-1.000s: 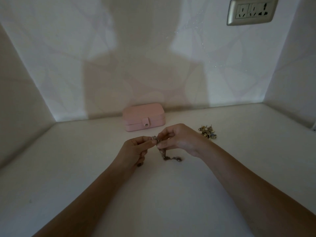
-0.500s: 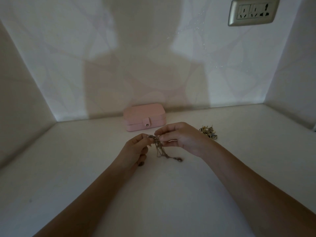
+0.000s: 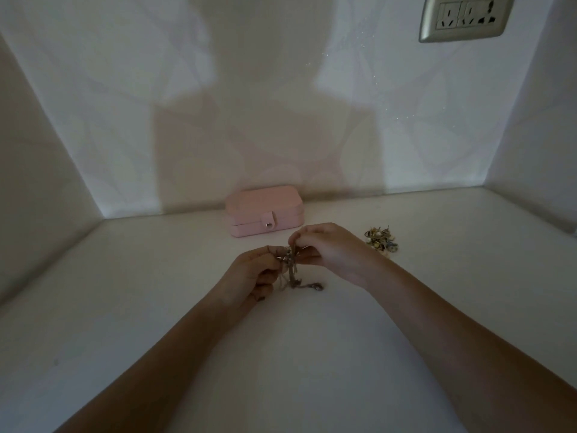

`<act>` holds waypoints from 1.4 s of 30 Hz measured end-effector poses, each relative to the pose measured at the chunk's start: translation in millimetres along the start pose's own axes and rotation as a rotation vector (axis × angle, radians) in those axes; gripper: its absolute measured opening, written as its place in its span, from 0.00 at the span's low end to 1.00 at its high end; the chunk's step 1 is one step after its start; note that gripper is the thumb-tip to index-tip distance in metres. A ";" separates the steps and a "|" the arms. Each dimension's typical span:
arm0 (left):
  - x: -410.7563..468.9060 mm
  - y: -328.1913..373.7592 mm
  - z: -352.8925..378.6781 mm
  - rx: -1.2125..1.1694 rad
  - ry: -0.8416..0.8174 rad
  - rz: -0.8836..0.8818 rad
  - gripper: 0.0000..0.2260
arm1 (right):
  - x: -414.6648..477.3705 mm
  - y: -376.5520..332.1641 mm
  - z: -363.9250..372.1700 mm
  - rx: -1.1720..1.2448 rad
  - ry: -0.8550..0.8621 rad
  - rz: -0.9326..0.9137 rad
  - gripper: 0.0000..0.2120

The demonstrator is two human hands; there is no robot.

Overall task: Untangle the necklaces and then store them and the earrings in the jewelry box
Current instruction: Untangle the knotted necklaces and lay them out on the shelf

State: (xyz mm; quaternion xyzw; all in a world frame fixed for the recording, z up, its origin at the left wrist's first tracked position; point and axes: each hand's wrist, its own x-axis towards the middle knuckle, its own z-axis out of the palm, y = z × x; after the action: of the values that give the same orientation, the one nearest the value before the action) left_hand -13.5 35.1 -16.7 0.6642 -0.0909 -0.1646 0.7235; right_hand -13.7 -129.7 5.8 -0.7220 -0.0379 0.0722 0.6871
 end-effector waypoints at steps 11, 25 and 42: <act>-2.1 0.7 -2.8 -0.105 -0.058 -0.029 0.08 | -2.0 -5.4 6.6 0.363 -0.108 0.086 0.11; -0.2 -1.3 -4.0 -0.366 -0.214 -0.032 0.14 | -9.7 -6.8 5.8 -0.251 0.008 -0.030 0.07; -2.3 0.9 -3.2 -0.022 -0.012 0.076 0.04 | -3.1 -2.7 -8.9 0.045 -0.187 0.055 0.05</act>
State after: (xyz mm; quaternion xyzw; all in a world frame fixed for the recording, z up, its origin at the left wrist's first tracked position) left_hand -14.4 38.9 -15.9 0.6513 -0.1187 -0.1423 0.7358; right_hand -15.2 -138.9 9.1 -0.6973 -0.0806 0.1589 0.6943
